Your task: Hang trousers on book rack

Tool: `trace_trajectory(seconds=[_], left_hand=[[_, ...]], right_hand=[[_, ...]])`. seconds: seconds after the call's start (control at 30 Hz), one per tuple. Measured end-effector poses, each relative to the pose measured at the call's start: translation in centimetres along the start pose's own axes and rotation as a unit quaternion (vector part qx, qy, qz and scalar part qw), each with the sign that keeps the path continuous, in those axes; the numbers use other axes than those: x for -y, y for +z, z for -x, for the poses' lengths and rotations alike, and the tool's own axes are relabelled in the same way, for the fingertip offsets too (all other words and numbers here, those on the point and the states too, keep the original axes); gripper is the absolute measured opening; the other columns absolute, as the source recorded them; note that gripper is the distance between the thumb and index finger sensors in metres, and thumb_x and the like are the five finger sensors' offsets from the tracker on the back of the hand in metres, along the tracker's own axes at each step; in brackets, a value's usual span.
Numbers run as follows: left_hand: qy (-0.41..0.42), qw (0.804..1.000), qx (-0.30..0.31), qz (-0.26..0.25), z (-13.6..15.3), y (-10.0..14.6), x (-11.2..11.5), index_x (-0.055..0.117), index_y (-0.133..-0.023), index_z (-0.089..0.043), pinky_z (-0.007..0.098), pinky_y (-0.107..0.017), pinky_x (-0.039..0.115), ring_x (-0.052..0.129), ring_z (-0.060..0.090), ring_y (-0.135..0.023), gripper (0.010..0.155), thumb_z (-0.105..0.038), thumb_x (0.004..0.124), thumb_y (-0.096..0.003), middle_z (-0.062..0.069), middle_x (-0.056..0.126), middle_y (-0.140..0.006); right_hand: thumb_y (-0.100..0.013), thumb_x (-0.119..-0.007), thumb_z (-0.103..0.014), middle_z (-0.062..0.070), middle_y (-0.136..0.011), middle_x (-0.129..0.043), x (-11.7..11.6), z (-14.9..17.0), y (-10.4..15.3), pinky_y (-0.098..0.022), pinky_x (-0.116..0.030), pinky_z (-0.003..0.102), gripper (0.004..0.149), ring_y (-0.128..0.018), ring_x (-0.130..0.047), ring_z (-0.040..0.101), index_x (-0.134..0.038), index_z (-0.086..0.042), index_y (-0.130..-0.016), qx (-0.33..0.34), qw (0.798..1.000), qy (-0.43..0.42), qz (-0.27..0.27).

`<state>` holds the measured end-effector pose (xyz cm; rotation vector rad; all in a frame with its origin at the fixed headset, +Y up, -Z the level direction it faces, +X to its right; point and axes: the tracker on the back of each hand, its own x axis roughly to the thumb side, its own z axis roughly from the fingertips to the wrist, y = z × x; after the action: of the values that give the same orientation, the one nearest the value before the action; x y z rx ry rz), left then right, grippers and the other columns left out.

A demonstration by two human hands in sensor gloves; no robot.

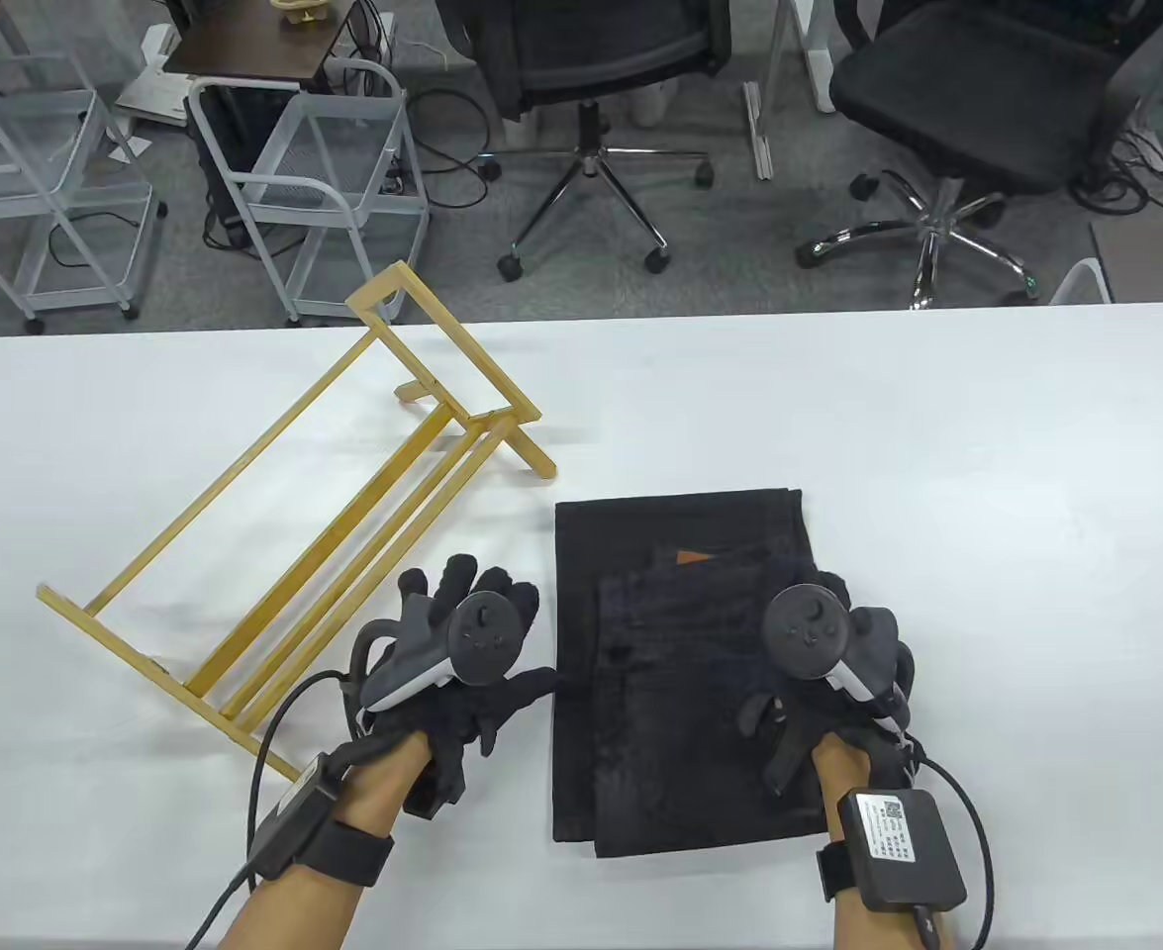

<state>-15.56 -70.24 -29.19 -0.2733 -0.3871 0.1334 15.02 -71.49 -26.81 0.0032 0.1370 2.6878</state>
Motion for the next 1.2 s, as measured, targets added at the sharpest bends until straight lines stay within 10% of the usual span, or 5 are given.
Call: trace_trajectory(seconds=[1.2], left_hand=[[0.011,1.000,0.006,-0.003,0.1,0.2,0.0,0.041,-0.106,-0.025,0.071,-0.070,0.014,0.024,0.041,-0.112,0.087,-0.067,0.068,-0.0348,0.006,0.039,-0.118]], right_hand=[[-0.031,-0.074,-0.068,0.030,-0.107,-0.030,-0.7,-1.1,0.1,-0.055,-0.031,0.083,0.106,-0.095,-0.036,0.061,-0.026,-0.003,-0.100,0.011,0.999,0.040,-0.015]])
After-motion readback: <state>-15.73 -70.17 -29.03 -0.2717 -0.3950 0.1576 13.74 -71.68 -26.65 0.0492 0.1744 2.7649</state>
